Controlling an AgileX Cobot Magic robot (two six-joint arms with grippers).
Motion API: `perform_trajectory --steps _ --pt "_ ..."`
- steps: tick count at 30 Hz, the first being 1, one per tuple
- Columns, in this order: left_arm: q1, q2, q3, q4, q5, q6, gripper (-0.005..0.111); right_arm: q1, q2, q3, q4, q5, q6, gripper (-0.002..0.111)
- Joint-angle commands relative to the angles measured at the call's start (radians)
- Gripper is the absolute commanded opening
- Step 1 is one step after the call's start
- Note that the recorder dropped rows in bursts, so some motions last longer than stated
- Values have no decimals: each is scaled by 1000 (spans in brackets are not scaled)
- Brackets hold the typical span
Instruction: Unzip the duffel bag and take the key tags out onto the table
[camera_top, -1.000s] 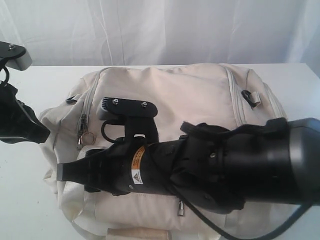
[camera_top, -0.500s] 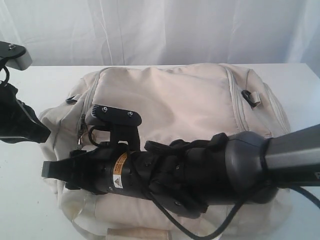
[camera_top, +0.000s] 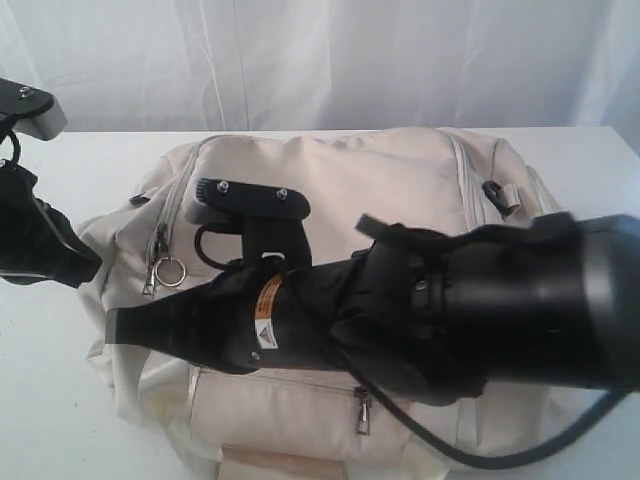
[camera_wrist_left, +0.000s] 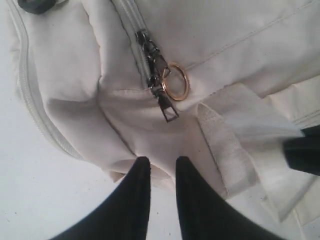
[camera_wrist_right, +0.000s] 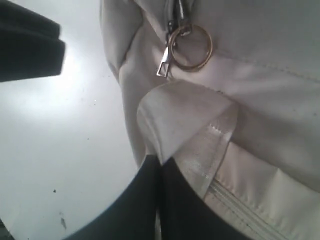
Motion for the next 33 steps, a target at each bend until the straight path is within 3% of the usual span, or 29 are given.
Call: perform_trajectory --steps 1,9,11,16,21,33 --pt "-4 -12 -4 -27 -24 47 26 0 -85 1 -13 96 -47 0" --pt "-7 -12 -4 -281 -22 407 48 0 -104 5 -7 175 -90 0" --pt "-8 -12 -4 -323 -22 501 49 4 -104 12 -7 181 -90 0" --pt "-8 7 -4 -354 -28 962 49 31 -104 14 -7 180 -90 0" --pt "-8 48 -4 -435 -31 1236 49 50 -104 14 -5 169 -90 0" --pt "-8 136 -4 -437 -33 1425 49 50 -104 14 -5 169 -113 0"
